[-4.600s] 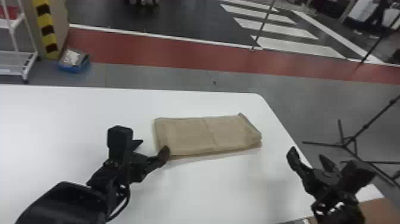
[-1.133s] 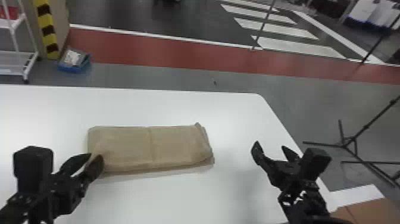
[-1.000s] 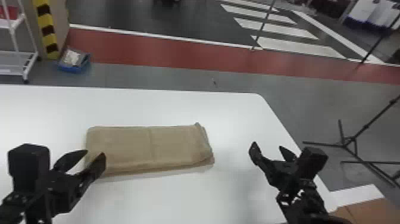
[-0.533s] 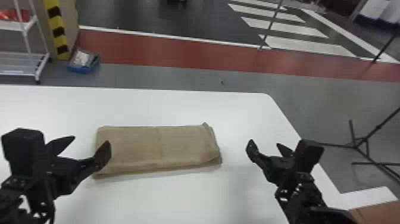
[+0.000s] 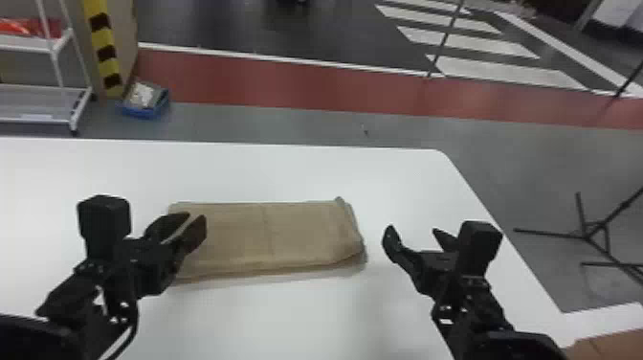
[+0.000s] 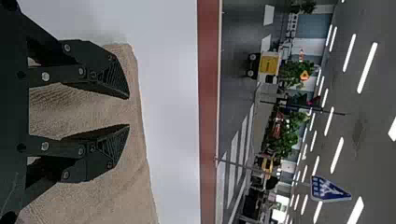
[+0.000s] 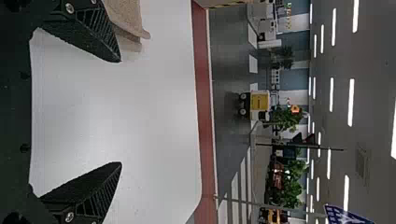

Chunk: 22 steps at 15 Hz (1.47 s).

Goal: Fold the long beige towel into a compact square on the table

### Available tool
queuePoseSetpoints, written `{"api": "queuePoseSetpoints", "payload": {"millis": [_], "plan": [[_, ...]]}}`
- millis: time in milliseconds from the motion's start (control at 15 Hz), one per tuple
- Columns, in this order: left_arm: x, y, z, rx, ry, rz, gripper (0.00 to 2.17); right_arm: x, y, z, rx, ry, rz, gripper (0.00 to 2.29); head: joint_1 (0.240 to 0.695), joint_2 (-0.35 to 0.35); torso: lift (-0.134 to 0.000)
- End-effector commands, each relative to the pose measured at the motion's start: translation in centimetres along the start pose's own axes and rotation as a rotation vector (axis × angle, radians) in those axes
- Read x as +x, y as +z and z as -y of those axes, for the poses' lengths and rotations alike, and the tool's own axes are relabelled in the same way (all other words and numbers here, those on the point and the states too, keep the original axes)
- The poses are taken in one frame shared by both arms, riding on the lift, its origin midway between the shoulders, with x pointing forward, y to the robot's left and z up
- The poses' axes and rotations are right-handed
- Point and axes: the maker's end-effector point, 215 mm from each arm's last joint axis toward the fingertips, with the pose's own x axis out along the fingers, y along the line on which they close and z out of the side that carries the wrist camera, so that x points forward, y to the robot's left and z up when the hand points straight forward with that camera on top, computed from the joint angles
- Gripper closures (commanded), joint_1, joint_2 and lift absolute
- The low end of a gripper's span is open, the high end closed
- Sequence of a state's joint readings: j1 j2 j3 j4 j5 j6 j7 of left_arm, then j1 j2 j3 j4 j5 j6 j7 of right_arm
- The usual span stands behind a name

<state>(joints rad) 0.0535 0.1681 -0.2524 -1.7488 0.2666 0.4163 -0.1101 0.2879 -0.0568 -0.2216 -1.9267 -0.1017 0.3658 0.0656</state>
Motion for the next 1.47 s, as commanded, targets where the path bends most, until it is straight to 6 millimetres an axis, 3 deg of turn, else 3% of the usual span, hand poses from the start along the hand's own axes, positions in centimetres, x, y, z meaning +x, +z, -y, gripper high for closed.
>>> {"api": "queuePoseSetpoints", "payload": {"millis": [0,333,867,1067,1267,1400], "plan": [[0.7,-1.2,-0.7,-0.006,0.008,-0.023,1.71,0.0,-0.4,-0.2,-0.005,0.003,-0.004,0.1,0.695,-0.271,-0.123],[1.7,-2.7,-2.8,0.013,0.05,-0.039,1.71,0.3,-0.5,0.0,-0.006,0.0,0.005,0.1,0.695,-0.256,-0.123],[2.1,-3.2,-3.0,0.036,0.05,-0.014,1.71,1.3,0.3,-0.1,-0.005,0.0,0.018,0.1,0.695,-0.247,-0.123],[1.7,-1.3,-3.7,0.031,0.06,0.034,1.71,1.7,0.9,-0.5,-0.005,0.004,0.025,0.1,0.695,-0.246,-0.123],[0.8,2.2,-3.6,0.018,0.045,0.098,1.71,2.5,1.1,-1.1,0.003,0.012,-0.002,0.1,0.695,-0.228,-0.123],[0.3,2.3,-2.8,0.014,0.026,0.099,1.71,4.0,0.9,-2.2,0.018,0.052,-0.053,0.1,0.695,-0.221,-0.123]]}}
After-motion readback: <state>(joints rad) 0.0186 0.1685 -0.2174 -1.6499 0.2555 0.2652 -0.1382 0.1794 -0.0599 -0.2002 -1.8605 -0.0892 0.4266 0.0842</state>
